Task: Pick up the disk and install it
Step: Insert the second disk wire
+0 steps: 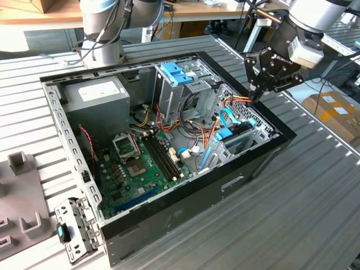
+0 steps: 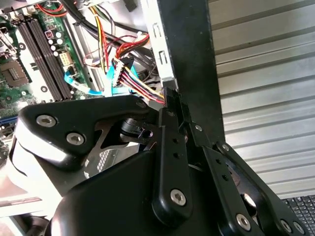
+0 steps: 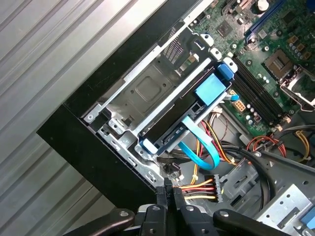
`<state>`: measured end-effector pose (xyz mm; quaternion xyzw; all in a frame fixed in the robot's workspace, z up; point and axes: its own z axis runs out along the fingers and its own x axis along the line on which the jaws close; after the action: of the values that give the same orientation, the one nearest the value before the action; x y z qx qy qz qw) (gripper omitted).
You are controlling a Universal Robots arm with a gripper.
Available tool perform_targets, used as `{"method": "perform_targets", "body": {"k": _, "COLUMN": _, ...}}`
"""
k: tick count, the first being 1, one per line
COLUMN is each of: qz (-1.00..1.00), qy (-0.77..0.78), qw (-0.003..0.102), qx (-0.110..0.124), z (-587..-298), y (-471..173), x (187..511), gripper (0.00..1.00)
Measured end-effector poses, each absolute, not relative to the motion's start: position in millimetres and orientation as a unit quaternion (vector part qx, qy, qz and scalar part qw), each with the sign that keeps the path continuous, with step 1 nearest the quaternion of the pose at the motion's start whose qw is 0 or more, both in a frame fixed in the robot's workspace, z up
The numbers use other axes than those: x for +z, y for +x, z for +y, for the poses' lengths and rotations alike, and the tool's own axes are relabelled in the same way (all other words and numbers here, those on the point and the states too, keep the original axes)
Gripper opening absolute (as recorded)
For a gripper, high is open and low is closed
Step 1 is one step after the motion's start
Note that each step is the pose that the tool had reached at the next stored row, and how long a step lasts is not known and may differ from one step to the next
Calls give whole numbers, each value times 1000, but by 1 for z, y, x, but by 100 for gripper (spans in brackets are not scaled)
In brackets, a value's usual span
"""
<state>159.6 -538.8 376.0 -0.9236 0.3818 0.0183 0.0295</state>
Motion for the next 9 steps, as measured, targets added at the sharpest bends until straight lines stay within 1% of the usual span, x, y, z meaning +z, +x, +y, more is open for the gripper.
{"method": "perform_targets", "body": {"k": 3, "qz": 382, "qy": -924, "qw": 30, "qx": 18, "z": -539, "y": 147, "x": 376, "gripper": 17}}
{"method": "perform_targets", "body": {"k": 9, "qz": 400, "qy": -916, "qw": 30, "qx": 18, "z": -539, "y": 144, "x": 376, "gripper": 17}}
